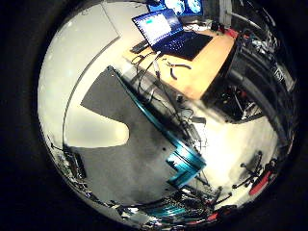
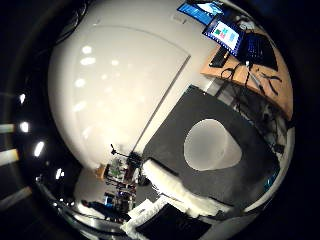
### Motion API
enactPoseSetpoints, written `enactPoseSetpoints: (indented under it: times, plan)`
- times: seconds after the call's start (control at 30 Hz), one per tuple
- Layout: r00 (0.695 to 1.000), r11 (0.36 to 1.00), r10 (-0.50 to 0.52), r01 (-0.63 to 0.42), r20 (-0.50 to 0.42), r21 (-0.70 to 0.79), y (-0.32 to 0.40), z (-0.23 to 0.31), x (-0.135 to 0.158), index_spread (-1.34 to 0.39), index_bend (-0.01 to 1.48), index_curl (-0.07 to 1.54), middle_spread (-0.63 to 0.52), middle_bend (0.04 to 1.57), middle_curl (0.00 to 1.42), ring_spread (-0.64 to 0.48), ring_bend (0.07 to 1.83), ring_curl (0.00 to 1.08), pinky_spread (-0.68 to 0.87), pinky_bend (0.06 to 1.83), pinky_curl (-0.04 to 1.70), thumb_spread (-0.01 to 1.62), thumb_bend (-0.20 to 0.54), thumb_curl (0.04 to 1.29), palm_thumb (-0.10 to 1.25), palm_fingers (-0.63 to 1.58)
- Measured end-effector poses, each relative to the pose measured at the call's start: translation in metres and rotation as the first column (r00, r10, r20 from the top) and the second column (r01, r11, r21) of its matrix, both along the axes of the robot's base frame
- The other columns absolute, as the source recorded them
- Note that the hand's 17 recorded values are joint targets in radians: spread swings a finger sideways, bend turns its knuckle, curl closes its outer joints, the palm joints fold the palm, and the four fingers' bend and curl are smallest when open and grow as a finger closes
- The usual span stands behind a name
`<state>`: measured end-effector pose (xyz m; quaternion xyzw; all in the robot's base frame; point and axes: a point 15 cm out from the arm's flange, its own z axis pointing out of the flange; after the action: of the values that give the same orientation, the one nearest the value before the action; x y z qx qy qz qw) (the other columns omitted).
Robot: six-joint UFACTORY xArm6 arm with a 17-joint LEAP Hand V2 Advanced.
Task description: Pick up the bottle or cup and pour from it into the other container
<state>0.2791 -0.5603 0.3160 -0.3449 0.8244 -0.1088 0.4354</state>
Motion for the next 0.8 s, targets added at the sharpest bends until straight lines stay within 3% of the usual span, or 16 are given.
enactPoseSetpoints:
  times: [0.2,0.4,0.8]
  plan:
    - [0.999,0.998,0.016,-0.019,0.045,0.065,0.004,-0.022,0.007,-0.20,0.15,0.25,0.11,0.27,0.33,0.20,0.45,0.26,0.53,0.73,0.28,1.00,-0.028,0.29,0.37,0.17]
    - [0.988,0.982,0.037,-0.064,0.150,0.180,0.020,-0.022,0.011,-0.21,0.15,0.26,0.11,0.28,0.33,0.20,0.46,0.25,0.53,0.75,0.27,1.00,-0.027,0.29,0.37,0.16]
    - [0.987,0.971,0.028,-0.064,0.156,0.228,0.019,-0.044,0.008,-0.20,0.15,0.26,0.12,0.29,0.33,0.20,0.48,0.24,0.53,0.76,0.25,0.99,-0.028,0.29,0.38,0.16]
